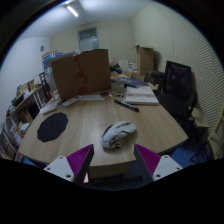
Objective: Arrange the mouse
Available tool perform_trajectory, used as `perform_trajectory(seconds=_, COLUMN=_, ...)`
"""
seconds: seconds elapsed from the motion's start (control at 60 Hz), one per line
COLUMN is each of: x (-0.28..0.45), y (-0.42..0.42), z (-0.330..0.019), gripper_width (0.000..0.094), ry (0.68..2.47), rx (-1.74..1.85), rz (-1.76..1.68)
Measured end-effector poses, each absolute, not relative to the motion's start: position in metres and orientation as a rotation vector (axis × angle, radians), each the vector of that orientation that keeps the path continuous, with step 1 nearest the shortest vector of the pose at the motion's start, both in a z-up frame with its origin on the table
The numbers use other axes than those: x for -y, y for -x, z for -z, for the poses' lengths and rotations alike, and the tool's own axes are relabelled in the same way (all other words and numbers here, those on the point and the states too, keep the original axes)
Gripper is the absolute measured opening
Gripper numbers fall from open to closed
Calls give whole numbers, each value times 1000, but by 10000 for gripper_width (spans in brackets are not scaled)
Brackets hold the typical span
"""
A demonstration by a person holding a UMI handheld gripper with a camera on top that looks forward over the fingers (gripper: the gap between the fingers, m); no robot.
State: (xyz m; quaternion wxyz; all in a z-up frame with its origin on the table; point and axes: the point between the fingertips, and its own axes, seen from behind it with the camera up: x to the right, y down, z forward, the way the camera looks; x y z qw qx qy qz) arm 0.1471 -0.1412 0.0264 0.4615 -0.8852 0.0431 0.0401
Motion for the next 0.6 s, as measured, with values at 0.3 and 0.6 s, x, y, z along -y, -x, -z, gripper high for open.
perform_trajectory(seconds=0.3, x=75, y=-146, z=13, gripper_width=839, ry=2172, rx=-49, rz=-71)
perform_trajectory(seconds=0.6, x=27, y=-144, z=14, gripper_width=722, ry=2123, rx=-37, rz=-9)
